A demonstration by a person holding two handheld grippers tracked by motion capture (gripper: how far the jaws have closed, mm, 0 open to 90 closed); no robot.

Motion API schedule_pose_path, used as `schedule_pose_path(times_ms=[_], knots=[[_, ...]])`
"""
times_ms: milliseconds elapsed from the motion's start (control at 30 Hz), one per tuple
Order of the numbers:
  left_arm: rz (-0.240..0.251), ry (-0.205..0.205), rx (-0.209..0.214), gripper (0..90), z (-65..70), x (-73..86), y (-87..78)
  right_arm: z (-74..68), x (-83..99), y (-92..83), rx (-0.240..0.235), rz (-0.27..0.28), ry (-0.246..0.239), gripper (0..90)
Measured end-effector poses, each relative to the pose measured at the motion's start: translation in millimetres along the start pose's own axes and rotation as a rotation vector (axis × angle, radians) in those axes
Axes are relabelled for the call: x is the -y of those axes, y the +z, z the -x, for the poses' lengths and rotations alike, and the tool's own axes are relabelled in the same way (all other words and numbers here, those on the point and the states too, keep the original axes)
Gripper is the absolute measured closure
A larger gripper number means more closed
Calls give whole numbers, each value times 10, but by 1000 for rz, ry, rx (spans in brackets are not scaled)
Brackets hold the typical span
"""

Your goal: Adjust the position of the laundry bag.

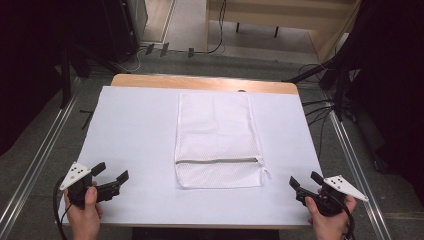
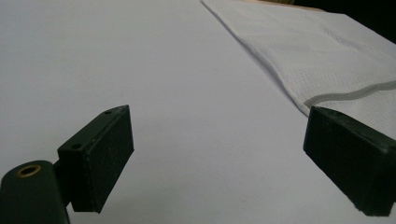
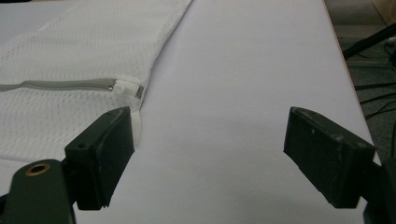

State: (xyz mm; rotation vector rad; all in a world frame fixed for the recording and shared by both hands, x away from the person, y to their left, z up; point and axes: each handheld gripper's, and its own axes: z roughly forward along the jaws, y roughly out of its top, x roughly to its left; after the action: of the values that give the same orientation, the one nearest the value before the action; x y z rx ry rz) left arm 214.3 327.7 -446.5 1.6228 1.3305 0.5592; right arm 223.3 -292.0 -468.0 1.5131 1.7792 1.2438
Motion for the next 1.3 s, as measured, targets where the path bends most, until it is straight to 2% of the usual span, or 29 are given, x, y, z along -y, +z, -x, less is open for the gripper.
schedule_pose_path(times_ms=[67,100,133,233,333,400,433,467,567,600,633,667,767,833,1000,1033,1067,1100,1267,1300], knots=[[-5,14,10,92,58,-7,34,-5,0,8,1,-2,6,167],[-11,23,10,114,125,-33,80,-5,1,15,2,1,4,167],[-11,23,10,162,125,-33,80,-5,1,15,2,1,4,167],[-37,34,-4,189,244,-96,196,-40,-7,22,0,-1,10,167],[-60,47,23,195,370,-210,342,-66,-17,19,1,-1,10,171],[-73,66,-3,205,470,-284,447,-93,-26,23,-2,-2,7,171],[-79,69,-30,226,531,-328,523,-105,-26,27,1,-8,10,175],[-87,68,-47,293,563,-360,572,-116,-25,37,14,-10,3,185],[-120,54,-36,346,665,-446,777,-116,-24,45,16,-13,4,196],[-160,52,-30,373,755,-483,954,-120,-20,45,27,-12,5,211],[-160,52,-30,380,755,-483,954,-122,-16,42,32,-8,1,220],[-172,55,-22,380,793,-492,1030,-122,-16,42,32,-8,1,220],[-218,38,-3,392,884,-506,1252,-117,1,17,44,16,-6,305],[-247,33,-19,395,935,-515,1389,-98,11,3,27,36,-5,349],[-285,28,-21,435,997,-502,1518,-85,18,-4,25,46,-2,385],[-309,42,-26,484,1035,-476,1561,-84,22,-3,22,44,-4,399],[-309,42,-26,501,1035,-476,1561,-83,24,0,22,45,-7,403],[-334,48,-26,520,1072,-440,1618,-85,27,5,22,42,-10,406],[-334,80,-85,609,1138,-424,1649,-107,29,8,19,38,-19,409],[-336,103,-101,640,1151,-418,1650,-112,29,7,17,39,-22,410]])
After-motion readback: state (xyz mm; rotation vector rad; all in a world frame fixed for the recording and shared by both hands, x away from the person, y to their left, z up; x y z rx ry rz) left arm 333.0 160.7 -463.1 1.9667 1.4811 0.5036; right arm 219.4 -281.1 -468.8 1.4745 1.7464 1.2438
